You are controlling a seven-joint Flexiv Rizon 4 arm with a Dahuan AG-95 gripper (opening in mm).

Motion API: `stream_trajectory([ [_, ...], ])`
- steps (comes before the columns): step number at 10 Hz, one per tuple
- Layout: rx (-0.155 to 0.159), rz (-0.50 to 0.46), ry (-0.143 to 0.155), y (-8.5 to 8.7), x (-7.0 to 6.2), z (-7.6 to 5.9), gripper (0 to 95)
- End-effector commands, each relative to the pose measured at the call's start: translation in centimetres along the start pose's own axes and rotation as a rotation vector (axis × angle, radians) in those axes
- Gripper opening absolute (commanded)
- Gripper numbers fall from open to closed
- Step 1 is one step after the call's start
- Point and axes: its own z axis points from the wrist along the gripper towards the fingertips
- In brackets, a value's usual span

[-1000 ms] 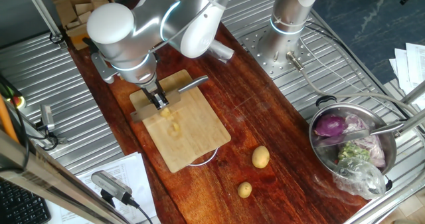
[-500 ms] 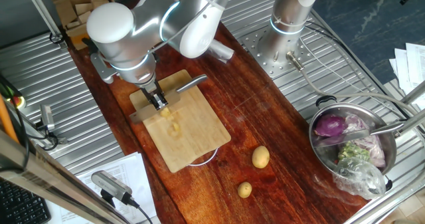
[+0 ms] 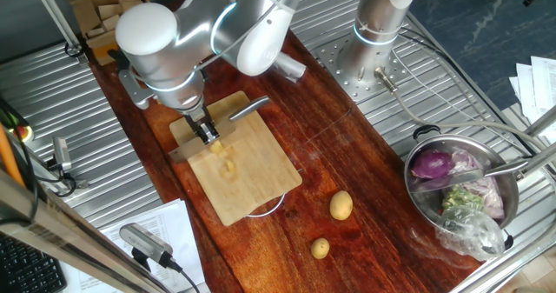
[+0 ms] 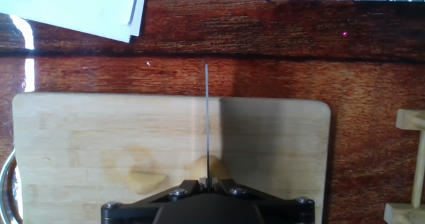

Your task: Chop the potatoes

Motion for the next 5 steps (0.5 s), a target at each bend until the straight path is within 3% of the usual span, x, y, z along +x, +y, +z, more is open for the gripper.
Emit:
stream_trajectory([
  [1, 0.002, 0.001, -0.008, -0.06, -0.2, 1.7, 0.0],
  [5, 0.002, -0.001, -0.022, -0.05, -0.22, 2.3, 0.0],
])
